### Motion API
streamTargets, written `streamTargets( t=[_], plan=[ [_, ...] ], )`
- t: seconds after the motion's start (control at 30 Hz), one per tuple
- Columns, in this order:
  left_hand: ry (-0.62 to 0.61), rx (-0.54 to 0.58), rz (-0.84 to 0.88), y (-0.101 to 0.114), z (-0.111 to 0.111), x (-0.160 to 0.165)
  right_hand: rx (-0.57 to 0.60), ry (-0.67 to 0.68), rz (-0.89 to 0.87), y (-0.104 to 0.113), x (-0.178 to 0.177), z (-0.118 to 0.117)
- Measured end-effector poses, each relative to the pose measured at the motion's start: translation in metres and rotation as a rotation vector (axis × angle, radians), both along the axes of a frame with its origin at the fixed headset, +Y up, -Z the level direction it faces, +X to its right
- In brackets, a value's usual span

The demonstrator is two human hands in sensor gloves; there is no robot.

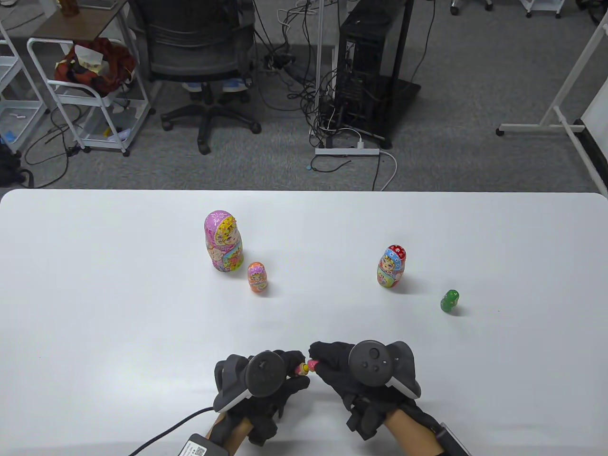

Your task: Nest individual Russian dolls into a nested set

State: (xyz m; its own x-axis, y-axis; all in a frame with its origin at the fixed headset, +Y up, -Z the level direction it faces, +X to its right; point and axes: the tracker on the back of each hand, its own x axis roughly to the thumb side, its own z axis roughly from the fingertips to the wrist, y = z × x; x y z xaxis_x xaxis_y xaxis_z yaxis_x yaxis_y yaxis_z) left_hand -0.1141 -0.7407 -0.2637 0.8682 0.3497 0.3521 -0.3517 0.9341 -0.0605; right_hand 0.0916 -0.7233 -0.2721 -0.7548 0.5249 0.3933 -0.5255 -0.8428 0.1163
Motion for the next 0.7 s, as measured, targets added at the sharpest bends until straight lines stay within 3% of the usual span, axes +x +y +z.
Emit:
streamTargets(
  t=[0.7],
  plan=[
    [-0.02,0.007,0.019,0.0025,0.0031,0.0014,0.009,0.029,-0.034,0.0008,-0.0084,0.0059]
  ],
)
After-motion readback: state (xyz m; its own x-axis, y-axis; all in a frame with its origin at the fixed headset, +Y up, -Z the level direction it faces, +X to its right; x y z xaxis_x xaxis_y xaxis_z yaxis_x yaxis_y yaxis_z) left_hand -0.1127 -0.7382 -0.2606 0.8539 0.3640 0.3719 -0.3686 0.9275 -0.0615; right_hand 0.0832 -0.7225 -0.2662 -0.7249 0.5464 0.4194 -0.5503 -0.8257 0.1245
